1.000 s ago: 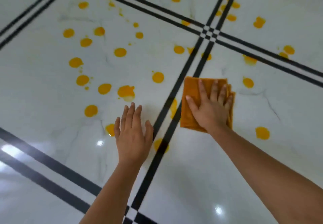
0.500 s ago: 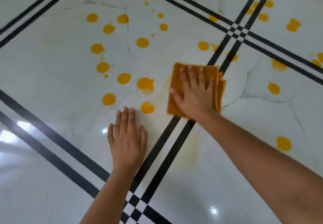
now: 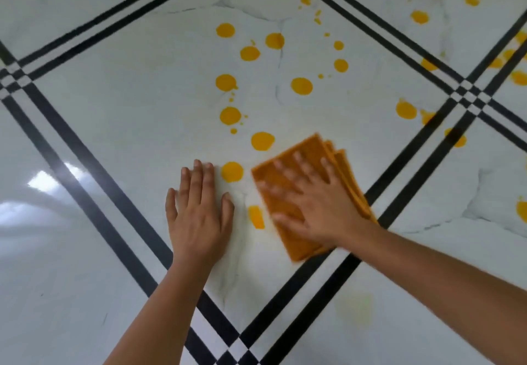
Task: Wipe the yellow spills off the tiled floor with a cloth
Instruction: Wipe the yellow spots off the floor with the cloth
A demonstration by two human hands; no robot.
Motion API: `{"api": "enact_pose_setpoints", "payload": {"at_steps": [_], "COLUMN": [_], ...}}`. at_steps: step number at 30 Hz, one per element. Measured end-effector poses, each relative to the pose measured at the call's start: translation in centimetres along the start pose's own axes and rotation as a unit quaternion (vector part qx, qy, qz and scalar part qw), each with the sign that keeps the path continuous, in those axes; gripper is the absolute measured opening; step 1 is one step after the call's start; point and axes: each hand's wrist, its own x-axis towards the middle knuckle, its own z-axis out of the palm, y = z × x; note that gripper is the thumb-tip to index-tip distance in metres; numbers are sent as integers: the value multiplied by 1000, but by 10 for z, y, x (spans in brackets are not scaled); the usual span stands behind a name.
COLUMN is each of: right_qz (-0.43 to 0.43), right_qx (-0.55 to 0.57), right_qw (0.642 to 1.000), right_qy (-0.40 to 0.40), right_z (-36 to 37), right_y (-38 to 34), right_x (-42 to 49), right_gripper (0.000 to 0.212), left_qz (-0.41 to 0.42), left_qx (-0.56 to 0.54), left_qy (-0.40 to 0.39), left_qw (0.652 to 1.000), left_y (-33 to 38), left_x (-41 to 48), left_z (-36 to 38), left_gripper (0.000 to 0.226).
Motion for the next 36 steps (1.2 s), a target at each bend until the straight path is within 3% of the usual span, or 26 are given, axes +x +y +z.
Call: {"api": "enact_pose_setpoints", "payload": {"at_steps": [2,4,6,8,10,11,13,15,16,18,19,21,22,25,26,28,30,32,33,36], "right_qz": [113,229,171,-2,-75,-64,70,144,124,-25,-109,-178,-161,69,95,9,-167,-214,-179,36], "right_qx": [10,39,34,14,3,-12,0,19,20,2,-3,-25,-33,3,0,2,-22,-45,-47,-5], "right_qw": [993,973,984,1000,997,998,997,989,992,1000,994,983,986,997,995,1000,985,976,982,999], "right_qy": [31,4,23,19,-7,8,22,-13,-7,4,-2,-28,-19,-16,-27,-16,-22,-26,-22,-26], "right_z": [-6,-12,-8,1,-2,-1,-10,-14,-13,-8,-3,-6,-4,-16,-15,-12,-5,-8,-10,-17], "right_y": [33,33,-3,-33,-20,-4,17,1,-16,-49,-51,-25,-7,-5,-22,-58,-63,-30,-15,-33], "right_x": [48,98,107,72,50,66,126,175,177,143,110,80,92,176,193,184,133,112,129,211], "right_gripper": [58,57,57,58,60,60,59,58,58,58,59,61,63,60,58,58,60,60,63,62], "left_qz": [-8,-19,-34,-42,-42,-42,-41,-46,-49,-61,-61,-56,-53,-52,-57,-80,-97,-92,-90,-107], "left_qx": [7,3,-3,-4,-5,-6,-6,-6,-4,-5,-4,-1,2,3,0,-6,-11,-11,-7,-5], "left_qy": [4,6,8,7,11,15,14,15,17,26,27,29,28,22,25,32,37,35,36,48], "left_qw": [1000,1000,999,999,999,999,999,999,999,998,998,998,998,998,998,996,995,995,995,993], "left_y": [-9,-16,-25,-34,-43,-49,-54,-59,-60,-66,-67,-70,-72,-74,-73,-77,-82,-85,-88,-94], "left_x": [8,16,23,25,26,25,26,30,32,32,30,28,26,32,34,33,24,13,9,7], "left_z": [-3,-6,-10,-14,-17,-18,-18,-19,-19,-22,-23,-23,-22,-22,-23,-26,-28,-27,-27,-27], "left_gripper": [72,73,74,75,74,73,72,72,72,73,73,72,72,72,73,73,72,71,71,72]}}
